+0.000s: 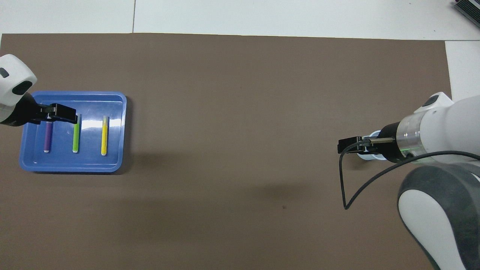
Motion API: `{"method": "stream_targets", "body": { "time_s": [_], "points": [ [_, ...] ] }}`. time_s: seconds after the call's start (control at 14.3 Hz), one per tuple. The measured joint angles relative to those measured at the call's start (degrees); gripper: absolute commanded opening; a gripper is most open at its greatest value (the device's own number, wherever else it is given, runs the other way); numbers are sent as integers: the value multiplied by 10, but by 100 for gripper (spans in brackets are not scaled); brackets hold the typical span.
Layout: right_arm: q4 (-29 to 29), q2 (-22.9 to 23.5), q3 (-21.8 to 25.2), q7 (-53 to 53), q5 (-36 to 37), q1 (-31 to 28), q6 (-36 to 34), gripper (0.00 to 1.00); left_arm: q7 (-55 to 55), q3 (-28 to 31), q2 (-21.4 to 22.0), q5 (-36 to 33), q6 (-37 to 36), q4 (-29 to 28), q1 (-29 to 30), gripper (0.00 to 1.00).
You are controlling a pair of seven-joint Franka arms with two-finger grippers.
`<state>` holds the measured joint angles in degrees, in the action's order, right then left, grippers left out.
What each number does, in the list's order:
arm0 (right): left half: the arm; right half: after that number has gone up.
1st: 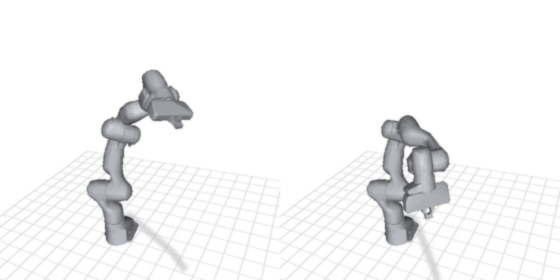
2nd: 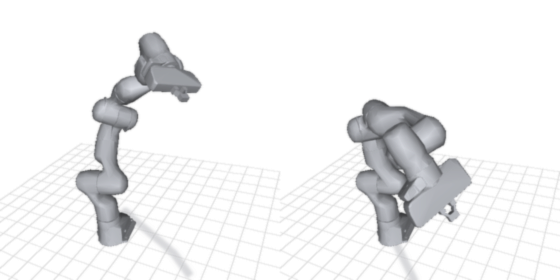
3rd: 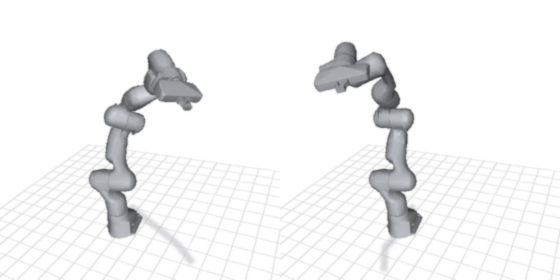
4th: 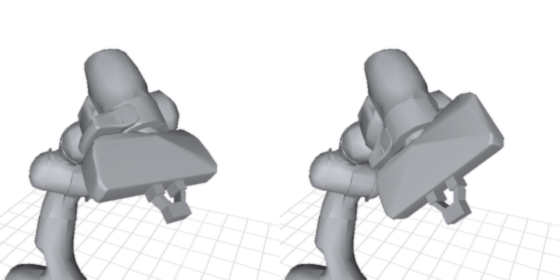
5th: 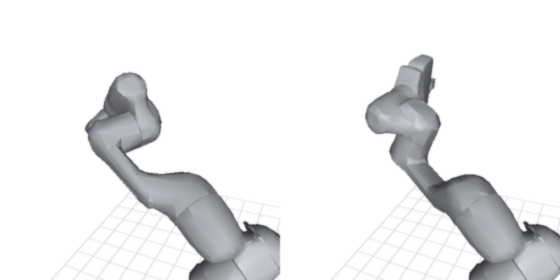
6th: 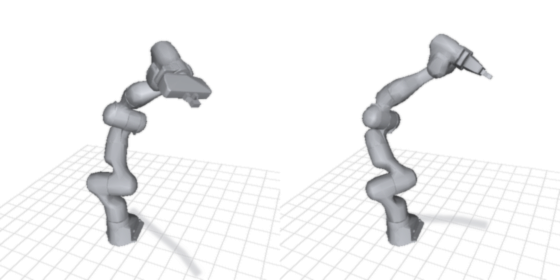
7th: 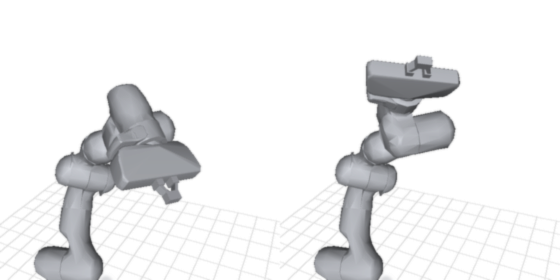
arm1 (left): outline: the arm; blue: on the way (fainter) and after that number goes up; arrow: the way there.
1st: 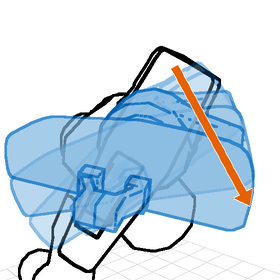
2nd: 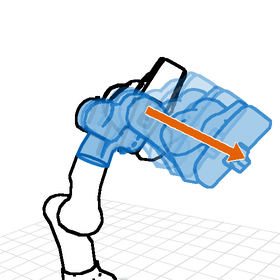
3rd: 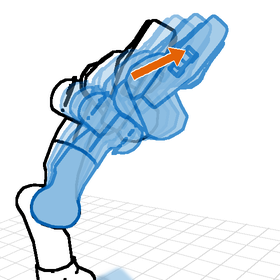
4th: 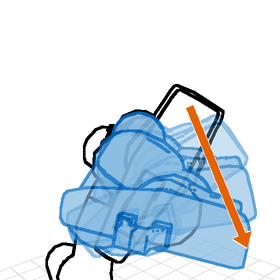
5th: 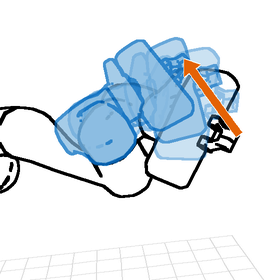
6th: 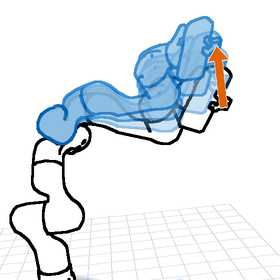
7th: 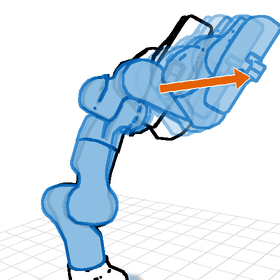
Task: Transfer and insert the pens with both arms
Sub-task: 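Move the left gripper over the yellow pen while the right gripper nears the cup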
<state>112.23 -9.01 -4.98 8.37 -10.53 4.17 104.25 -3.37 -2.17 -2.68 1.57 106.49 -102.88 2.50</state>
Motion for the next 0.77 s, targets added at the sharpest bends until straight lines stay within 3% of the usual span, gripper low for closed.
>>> {"method": "stream_targets", "body": {
  "time_s": [0.77],
  "points": [
    [8, 0, 7, -37, 0, -5, 0, 100, -1, -1, -67, 4, 125, -33, 15, 96]
  ]
}}
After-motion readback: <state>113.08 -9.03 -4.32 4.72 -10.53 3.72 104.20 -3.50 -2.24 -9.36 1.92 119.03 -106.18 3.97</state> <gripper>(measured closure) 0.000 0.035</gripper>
